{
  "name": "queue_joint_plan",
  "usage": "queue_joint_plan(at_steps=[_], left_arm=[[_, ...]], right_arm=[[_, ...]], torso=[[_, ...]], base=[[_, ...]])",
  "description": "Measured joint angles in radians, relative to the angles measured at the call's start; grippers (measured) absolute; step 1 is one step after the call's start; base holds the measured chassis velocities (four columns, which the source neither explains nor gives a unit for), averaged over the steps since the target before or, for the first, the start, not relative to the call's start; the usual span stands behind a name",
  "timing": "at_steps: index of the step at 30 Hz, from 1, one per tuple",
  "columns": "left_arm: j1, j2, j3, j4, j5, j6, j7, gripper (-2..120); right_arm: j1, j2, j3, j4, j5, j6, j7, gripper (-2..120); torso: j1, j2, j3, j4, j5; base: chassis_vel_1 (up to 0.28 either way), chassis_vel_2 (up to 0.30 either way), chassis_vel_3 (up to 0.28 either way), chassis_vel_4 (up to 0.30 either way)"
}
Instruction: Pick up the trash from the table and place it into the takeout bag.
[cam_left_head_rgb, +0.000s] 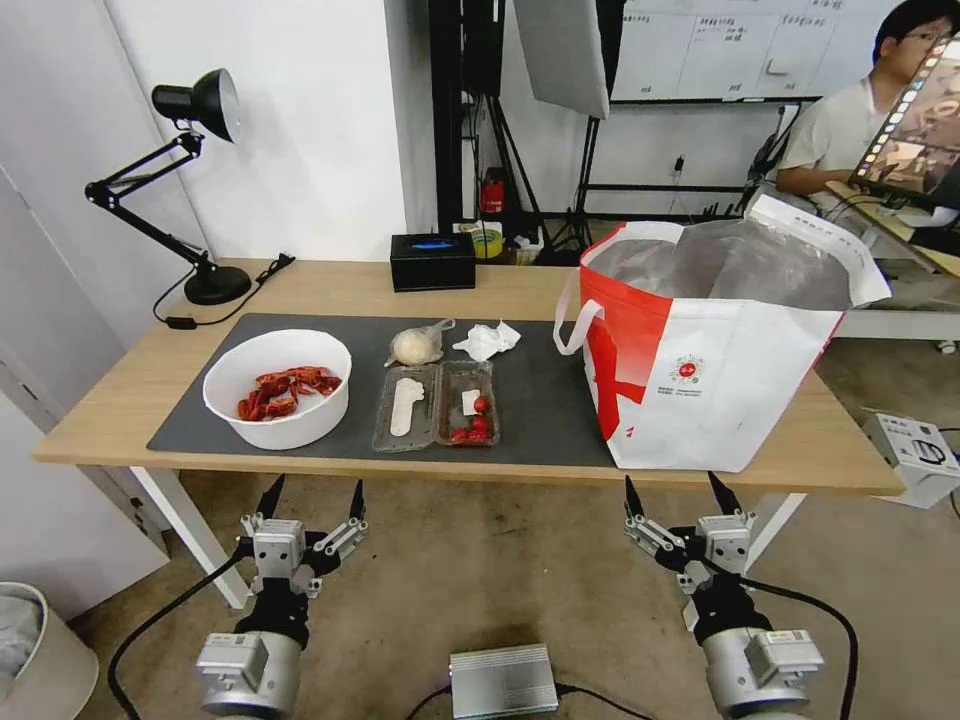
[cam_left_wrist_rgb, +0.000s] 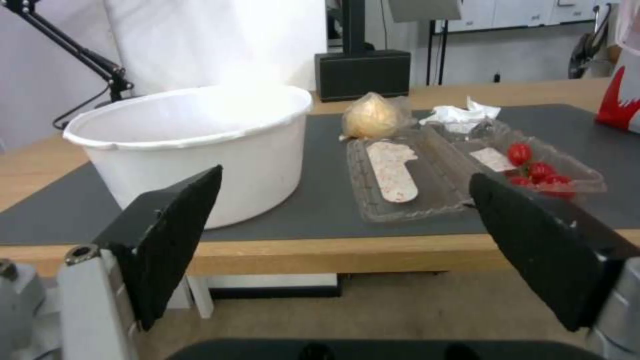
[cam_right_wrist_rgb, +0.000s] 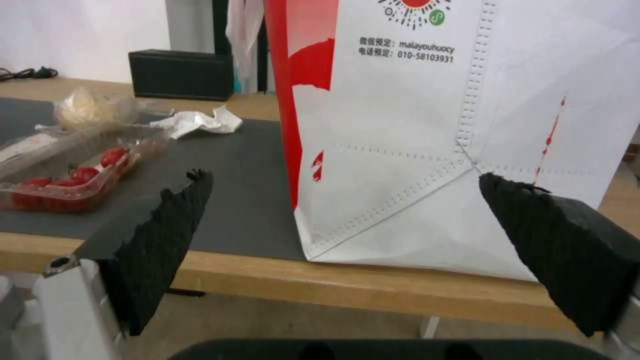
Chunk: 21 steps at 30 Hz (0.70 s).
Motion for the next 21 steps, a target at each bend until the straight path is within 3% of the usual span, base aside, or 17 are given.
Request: queue_joint_plan(at_steps=[21], left_arm=[[0.0,0.0,0.0,0.0,0.0,0.0,0.0,100]], right_arm=[[0.0,0.0,0.0,0.0,0.0,0.0,0.0,100]], torso=[[0.0,0.0,0.0,0.0,0.0]], base=[[0.0,0.0,0.0,0.0]])
